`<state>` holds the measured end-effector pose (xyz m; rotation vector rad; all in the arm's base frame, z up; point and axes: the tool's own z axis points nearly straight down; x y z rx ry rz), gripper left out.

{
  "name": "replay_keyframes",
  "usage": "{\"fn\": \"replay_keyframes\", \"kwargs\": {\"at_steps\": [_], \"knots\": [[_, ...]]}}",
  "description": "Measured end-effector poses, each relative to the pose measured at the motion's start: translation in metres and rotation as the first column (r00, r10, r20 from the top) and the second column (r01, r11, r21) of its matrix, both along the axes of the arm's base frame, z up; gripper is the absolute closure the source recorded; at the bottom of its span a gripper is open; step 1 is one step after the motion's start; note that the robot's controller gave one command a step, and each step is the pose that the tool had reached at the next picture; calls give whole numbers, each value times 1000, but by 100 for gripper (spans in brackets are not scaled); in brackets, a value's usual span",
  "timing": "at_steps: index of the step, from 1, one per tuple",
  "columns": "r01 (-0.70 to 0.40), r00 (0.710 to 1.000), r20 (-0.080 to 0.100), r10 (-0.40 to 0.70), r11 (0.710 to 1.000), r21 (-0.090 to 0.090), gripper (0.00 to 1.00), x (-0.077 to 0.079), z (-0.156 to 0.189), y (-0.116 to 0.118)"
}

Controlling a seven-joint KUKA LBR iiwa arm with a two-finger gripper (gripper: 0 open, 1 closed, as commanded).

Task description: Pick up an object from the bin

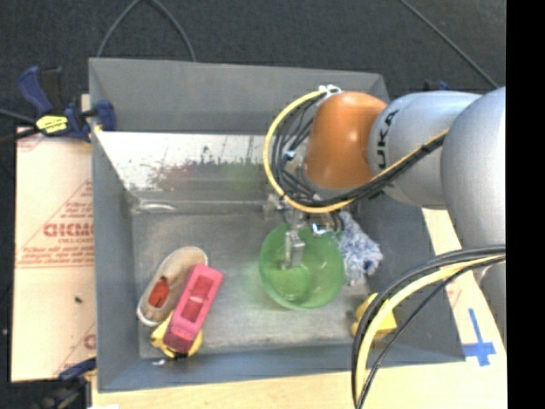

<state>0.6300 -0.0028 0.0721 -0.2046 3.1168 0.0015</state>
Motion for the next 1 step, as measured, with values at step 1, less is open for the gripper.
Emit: {"fn": "replay_keyframes", "kwargs": {"at_steps": [1], "knots": [[-23,1000,0,23,1000,-1,100,8,4,-3]]}}
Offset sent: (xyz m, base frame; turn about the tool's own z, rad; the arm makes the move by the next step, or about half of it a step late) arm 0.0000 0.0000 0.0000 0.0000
